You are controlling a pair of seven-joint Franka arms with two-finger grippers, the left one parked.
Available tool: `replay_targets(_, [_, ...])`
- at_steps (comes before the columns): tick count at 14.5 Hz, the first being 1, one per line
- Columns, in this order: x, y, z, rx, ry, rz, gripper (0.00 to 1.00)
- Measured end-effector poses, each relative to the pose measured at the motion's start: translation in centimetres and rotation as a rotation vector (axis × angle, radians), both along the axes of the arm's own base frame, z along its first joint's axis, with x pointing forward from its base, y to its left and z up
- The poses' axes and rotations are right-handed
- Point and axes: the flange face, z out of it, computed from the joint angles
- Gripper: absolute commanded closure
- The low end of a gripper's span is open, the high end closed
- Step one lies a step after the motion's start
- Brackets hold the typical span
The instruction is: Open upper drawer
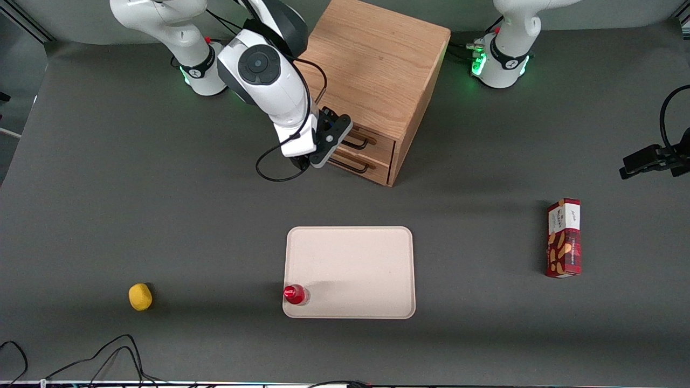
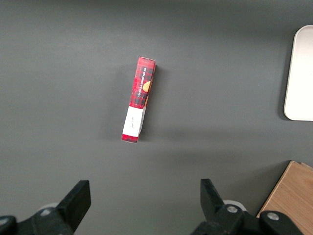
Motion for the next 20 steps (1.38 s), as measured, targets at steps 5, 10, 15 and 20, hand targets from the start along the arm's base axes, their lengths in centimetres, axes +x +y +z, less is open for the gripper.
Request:
replay_targets(5, [0.0,0.0,-0.1,0.007,-0.010,0.006,0.00])
replay_targets(10, [-0.1,0.1,-0.2,0.020,-0.029,0.013,0.00])
replay_targets(15, [-0.7,0.4,-3.3,0.027,-0.031,0.020,0.00])
replay_targets(20, [-0.6,0.4,-3.3,0.026,-0.031,0.019,0.00])
